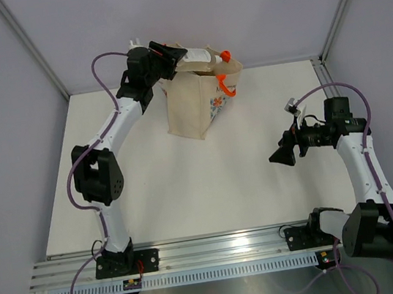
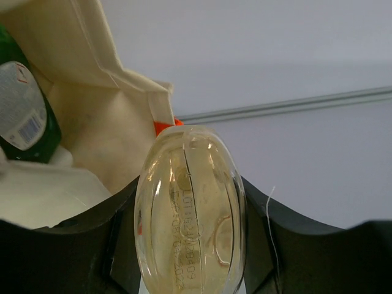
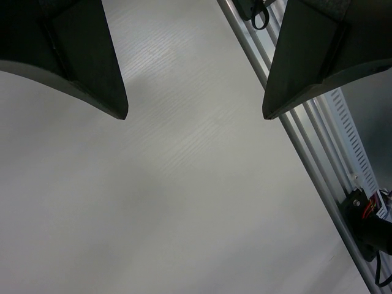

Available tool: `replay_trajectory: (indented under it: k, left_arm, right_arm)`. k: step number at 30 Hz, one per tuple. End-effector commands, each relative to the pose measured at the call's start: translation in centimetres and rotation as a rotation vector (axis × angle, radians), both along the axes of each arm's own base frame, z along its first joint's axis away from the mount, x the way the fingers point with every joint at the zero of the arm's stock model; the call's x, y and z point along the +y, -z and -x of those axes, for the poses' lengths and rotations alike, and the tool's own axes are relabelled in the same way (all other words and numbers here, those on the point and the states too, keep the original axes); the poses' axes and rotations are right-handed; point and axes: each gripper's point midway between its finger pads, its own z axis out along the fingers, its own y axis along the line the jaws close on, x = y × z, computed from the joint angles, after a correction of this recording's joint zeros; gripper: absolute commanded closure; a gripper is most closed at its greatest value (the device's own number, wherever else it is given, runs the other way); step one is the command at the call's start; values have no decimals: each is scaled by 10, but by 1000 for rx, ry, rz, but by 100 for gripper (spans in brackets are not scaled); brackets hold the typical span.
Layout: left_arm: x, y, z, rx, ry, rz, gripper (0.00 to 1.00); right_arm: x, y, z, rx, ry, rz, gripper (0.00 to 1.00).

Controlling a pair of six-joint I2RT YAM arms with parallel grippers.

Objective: Place the personal care products into the canvas bag

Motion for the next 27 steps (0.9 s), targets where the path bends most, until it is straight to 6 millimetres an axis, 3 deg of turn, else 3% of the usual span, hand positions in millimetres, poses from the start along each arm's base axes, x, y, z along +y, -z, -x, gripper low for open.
replay_trajectory:
  k: [1,6,8,9,12,13,16,19,24,27]
  left_arm:
    - [18,-89,-11,-225,-43,50,100]
    - [17,-78,-21,-196,-17,-66,100]
    - [15,-64,-25,-176,-1,-118,93]
    - [14,-60,-25,-165,0,-132,87]
    - [18,-46,-25,-128,-4,-183,52]
    - [19,-48,-24,-135,-2,-198,30]
    - [19,-41,-24,-115,8,-233,9]
    - [21,-44,-21,-116,10,-250,1]
    - [27,-57,-8,-147,17,-300,1]
    - [35,-54,5,-164,35,-393,1]
  right_arm:
    - [-1,-4,-3,-36,5,3,1]
    - [-1,-2,-3,-31,6,5,1]
    - [-1,-2,-4,-35,7,5,1]
    - [-1,-2,-4,-34,8,4,1]
    - [-2,-2,-4,-36,10,5,1]
    - [-2,-2,-4,-33,12,5,0]
    - [-2,-2,-4,-37,14,9,0]
    - [-3,-1,-4,-37,19,18,0]
    - [-7,0,-4,-51,30,52,1]
    - [-16,-6,-10,-76,83,108,0]
